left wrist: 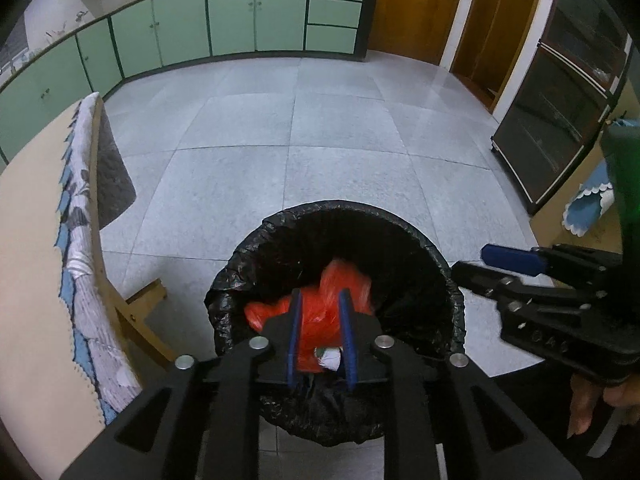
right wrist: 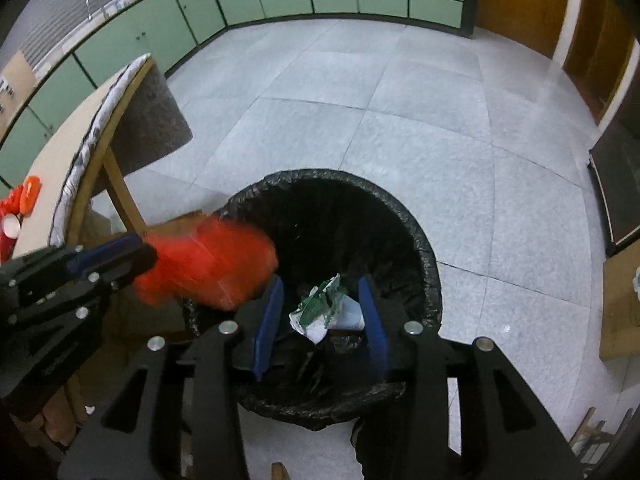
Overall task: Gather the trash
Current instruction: 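Carry the red bag and clear wrapper to the bin and release both, then move both tools back over the table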
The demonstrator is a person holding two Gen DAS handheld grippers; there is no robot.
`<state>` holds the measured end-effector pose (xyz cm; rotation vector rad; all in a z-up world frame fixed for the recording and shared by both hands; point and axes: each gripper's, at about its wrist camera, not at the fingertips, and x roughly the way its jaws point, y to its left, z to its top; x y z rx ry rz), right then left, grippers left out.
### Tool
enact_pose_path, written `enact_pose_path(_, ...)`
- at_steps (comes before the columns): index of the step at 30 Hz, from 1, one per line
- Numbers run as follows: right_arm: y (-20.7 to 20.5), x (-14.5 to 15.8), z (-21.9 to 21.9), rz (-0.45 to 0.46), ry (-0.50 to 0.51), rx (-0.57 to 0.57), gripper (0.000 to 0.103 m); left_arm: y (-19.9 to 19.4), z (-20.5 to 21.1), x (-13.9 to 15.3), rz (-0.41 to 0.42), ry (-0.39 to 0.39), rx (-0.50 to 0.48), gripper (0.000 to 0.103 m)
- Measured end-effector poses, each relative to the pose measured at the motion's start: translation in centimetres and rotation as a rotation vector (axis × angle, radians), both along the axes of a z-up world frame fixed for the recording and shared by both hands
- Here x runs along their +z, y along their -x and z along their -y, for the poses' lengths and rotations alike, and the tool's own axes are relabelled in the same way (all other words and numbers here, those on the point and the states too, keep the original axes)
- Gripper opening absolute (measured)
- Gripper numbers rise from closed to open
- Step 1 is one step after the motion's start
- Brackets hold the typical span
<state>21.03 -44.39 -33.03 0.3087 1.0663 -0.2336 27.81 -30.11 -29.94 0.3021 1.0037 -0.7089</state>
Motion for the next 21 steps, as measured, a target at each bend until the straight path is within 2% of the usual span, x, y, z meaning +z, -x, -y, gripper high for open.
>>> enact_pose_path(6,0.9,1.3,-0.2,0.027,0.017,0.006,0.040,0.4,-0.2,0.4,0.012,0.000,0.019,0.023)
enact_pose_path(9,1.2,2.5,-1.1,0.039,0.017,0.025,0.041,0.7,-2.3,1.7,0.041,0.012,0.061,0.032)
enact_pose_path(10,1.3,3.1,-1.7,0.047,0.015,0.038,0.041,0.9,-3.1,2.2,0.050,0.018,0.079,0.037)
enact_pose_path(11,1.3,3.6,-2.2,0.058,0.015,0.051,0.042,1.0,-4.6,2.9,0.061,0.028,0.108,0.043)
enact_pose_path(15,1.2,6.3,-6.3,0.117,0.024,0.151,0.047,1.9,-11.4,5.6,0.106,0.057,0.237,0.048)
enact_pose_path(17,0.7,7.5,-9.2,0.138,0.012,0.211,0.048,2.4,-15.6,6.9,0.136,0.065,0.324,0.054)
enact_pose_path(21,-0.5,9.0,-14.8,0.169,0.002,0.326,0.050,3.7,-23.1,9.0,0.223,0.031,0.469,0.059)
